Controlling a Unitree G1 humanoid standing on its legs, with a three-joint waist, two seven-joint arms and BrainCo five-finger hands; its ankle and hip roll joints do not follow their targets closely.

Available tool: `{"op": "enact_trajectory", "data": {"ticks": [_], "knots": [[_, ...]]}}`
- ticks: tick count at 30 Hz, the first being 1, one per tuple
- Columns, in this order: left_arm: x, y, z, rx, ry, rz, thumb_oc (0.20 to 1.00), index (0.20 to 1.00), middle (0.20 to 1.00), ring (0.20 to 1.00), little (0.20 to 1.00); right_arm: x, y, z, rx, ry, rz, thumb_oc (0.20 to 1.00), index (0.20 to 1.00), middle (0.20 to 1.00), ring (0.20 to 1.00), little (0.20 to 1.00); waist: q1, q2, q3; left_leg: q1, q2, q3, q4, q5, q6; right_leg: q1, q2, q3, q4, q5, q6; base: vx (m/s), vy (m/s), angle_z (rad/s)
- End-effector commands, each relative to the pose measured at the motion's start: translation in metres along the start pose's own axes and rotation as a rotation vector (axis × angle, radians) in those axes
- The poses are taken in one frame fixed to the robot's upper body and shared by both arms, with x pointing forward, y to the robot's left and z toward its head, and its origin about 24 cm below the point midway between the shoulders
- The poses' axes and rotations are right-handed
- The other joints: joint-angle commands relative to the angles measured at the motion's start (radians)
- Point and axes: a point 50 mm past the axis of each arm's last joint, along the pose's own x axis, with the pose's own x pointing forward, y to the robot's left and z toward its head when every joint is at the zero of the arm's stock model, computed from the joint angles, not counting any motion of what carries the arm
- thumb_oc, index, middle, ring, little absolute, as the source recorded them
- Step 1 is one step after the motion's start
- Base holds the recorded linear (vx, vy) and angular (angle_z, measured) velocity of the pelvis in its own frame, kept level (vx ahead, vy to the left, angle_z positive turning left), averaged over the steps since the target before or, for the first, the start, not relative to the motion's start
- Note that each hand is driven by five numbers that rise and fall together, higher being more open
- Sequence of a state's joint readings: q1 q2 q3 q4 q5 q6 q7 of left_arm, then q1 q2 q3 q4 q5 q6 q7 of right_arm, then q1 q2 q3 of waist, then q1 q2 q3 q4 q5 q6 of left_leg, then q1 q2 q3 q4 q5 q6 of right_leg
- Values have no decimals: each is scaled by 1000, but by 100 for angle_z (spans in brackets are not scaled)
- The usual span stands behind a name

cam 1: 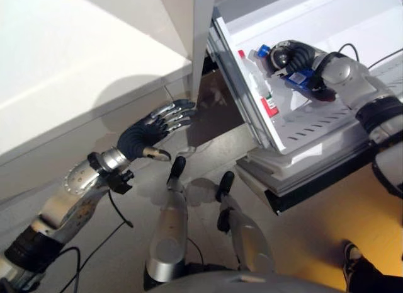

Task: Take the drinks into the refrigerator

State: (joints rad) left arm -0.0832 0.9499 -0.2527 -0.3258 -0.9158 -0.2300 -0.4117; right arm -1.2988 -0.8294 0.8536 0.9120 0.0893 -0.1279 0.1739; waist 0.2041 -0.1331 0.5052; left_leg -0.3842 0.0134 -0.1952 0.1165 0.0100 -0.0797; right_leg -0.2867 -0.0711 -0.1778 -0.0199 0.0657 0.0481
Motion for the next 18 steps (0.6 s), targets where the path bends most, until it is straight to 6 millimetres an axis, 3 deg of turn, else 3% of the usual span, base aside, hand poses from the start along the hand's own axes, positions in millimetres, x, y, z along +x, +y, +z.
{"op": "enact_trajectory", "data": {"ticks": [1, 15, 18], "knots": [[-2, -13, 21, 61, -88, -42, 1000, 1000, 1000, 1000, 1000, -4, -68, 35, -22, -76, -207, 1000, 1000, 1000, 1000, 1000, -12, -14, 15, 9, -62, -14, -70, 40, 104, -44, 5, -31, 107, -43, 20, 0, 0, 0], [0, -10, 25, 82, -85, -52, 1000, 1000, 1000, 1000, 1000, -6, -66, 43, -19, -128, -181, 1000, 1000, 1000, 1000, 1000, -13, -16, 14, 32, -63, -11, -63, 36, 104, -24, 1, -25, 119, -50, 18, 0, 0, 0], [0, -8, 25, 91, -76, -57, 1000, 1000, 1000, 1000, 1000, -13, -72, 54, -30, -194, -170, 1000, 1000, 1000, 1000, 1000, -19, -19, -1, 45, -63, -8, -61, 32, 103, -11, -1, -23, 121, -53, 18, 0, 0, 0]]}}
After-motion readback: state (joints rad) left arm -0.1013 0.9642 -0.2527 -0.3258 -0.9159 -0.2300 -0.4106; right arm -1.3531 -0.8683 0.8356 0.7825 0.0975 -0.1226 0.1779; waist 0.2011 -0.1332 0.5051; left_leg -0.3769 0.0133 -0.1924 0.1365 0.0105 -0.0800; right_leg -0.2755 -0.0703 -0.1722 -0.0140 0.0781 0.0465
